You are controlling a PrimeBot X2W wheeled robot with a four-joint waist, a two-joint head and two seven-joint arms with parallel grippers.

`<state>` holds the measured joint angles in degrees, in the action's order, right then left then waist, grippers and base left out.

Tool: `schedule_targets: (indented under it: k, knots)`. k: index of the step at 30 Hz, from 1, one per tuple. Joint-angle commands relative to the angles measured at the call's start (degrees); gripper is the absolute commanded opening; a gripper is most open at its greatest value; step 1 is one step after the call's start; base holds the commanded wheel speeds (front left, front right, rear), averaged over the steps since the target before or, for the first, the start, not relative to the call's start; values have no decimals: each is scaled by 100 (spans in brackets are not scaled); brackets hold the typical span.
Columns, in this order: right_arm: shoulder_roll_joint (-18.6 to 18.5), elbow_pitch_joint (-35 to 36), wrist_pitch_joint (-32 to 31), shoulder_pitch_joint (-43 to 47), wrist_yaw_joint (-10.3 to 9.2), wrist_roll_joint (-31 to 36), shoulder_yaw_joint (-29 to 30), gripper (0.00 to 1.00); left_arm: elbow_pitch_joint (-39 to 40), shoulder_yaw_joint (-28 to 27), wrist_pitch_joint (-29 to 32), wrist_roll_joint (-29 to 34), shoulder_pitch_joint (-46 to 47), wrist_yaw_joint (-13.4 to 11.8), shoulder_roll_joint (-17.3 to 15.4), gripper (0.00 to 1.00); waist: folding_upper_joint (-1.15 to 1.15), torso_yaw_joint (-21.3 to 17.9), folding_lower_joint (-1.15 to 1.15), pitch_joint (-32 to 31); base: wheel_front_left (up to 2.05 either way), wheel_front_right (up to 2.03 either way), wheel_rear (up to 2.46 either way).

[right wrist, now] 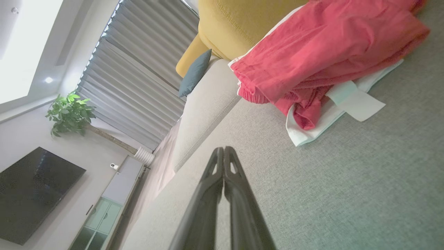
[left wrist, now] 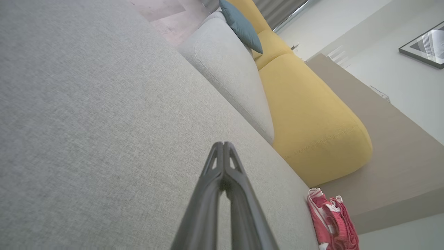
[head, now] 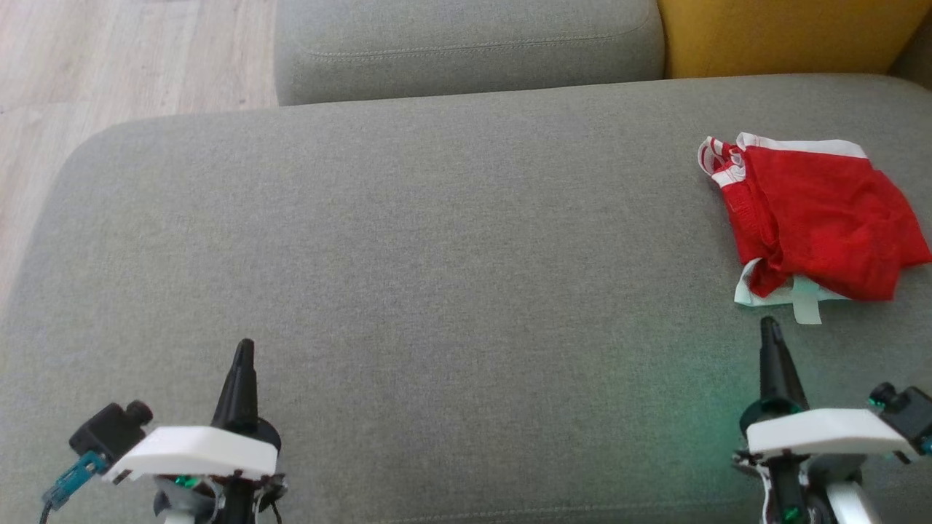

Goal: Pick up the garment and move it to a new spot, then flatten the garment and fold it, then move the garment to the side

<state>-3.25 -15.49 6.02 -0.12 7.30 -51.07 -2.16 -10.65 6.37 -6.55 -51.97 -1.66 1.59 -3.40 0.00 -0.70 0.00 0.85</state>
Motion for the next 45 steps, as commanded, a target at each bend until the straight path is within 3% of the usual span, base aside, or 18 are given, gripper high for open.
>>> schedule_targets:
  k: [1,45]
  knots:
    - [-113,183,-43,-321,9,-239,-3,0,151,-203,61,-229,344,64,-97,0,0,2,0,-2,0,0,0]
    - [-121,167,-767,-508,16,-3098,453,0,-185,-790,794,-3048,640,435,-120,0,0,50,0,-47,0,0,0]
